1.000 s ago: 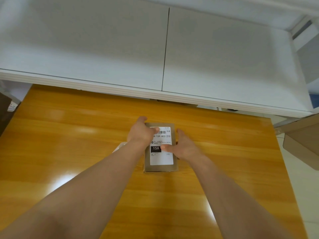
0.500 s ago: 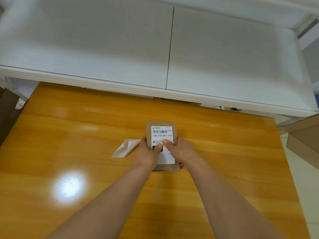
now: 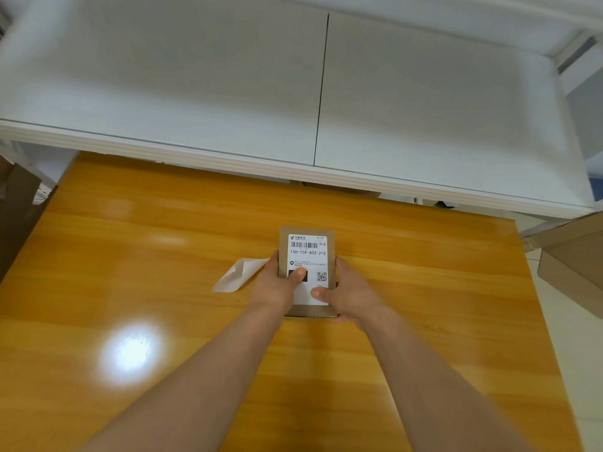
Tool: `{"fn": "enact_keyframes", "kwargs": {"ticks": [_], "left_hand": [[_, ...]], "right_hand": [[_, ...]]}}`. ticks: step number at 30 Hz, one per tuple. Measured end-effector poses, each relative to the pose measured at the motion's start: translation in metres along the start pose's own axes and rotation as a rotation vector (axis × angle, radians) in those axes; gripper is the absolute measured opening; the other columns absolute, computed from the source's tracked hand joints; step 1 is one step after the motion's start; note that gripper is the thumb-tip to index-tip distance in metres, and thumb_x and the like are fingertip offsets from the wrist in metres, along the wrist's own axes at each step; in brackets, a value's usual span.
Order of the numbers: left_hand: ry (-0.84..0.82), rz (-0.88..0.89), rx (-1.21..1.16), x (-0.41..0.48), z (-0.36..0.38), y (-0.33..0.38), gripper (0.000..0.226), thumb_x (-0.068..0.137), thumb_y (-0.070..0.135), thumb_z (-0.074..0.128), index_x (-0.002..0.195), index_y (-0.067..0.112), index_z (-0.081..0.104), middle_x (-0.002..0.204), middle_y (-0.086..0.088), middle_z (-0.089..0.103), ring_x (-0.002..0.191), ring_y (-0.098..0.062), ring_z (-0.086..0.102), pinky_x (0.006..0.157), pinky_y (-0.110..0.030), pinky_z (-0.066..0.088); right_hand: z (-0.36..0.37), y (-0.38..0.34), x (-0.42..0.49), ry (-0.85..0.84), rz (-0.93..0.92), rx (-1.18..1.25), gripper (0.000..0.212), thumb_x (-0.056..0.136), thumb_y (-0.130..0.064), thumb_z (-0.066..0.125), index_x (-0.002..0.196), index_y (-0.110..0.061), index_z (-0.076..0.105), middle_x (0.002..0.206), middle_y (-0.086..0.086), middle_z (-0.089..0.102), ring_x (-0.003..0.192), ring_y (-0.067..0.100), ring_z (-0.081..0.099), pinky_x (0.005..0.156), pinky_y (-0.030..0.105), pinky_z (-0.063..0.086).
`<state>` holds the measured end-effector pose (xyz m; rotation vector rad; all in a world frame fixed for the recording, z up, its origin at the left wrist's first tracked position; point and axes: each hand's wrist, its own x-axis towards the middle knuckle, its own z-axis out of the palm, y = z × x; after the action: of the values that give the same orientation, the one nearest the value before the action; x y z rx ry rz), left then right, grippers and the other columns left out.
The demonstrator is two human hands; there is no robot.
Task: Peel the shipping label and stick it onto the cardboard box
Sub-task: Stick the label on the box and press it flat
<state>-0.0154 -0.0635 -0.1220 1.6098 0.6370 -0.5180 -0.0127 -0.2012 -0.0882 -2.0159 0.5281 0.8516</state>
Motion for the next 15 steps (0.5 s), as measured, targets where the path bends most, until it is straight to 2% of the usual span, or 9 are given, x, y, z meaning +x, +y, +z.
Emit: {"fn": "enact_keyframes", "kwargs": {"ticks": [4,8,11,15], "left_hand": [[-0.189,-0.038,0.009,-0.002,-0.022,-0.005,0.074,0.090,0.011,0.068,0.149,0.040,0.035,0.125,0.009,0.067,0.116,-0.020,0.060,0.100,-0.044,0.050],[-0.338,-0.065,0.005,-0.004,-0.040,-0.010,0.086,0.090,0.000,0.065,0.152,0.046,0.027,0.131,0.011,0.063,0.116,-0.017,0.060,0.088,-0.036,0.054],[-0.398,-0.073,0.021,-0.005,-0.045,-0.008,0.089,0.090,-0.007,0.061,0.148,0.051,0.025,0.126,0.017,0.061,0.114,-0.014,0.059,0.097,-0.042,0.052],[-0.409,-0.024,0.075,-0.011,-0.041,-0.006,0.102,0.076,-0.007,0.073,0.149,0.046,0.027,0.127,0.018,0.061,0.119,-0.013,0.057,0.098,-0.036,0.052]], "right_hand": [[0.004,0.001,0.000,0.043,0.000,0.011,0.066,0.087,-0.013,0.071,0.139,-0.038,0.039,0.125,-0.008,0.062,0.108,0.026,0.062,0.075,0.052,0.061],[0.006,0.003,-0.001,0.051,-0.008,0.019,0.065,0.087,-0.012,0.070,0.138,-0.039,0.040,0.114,-0.011,0.060,0.105,0.026,0.063,0.077,0.053,0.060],[0.006,0.004,-0.002,0.052,-0.015,0.015,0.065,0.088,-0.012,0.069,0.139,-0.039,0.039,0.114,-0.010,0.060,0.106,0.026,0.062,0.076,0.052,0.061],[0.006,0.001,-0.004,0.055,-0.017,0.029,0.065,0.088,-0.012,0.070,0.139,-0.038,0.039,0.115,-0.011,0.059,0.107,0.026,0.060,0.076,0.052,0.060]]}}
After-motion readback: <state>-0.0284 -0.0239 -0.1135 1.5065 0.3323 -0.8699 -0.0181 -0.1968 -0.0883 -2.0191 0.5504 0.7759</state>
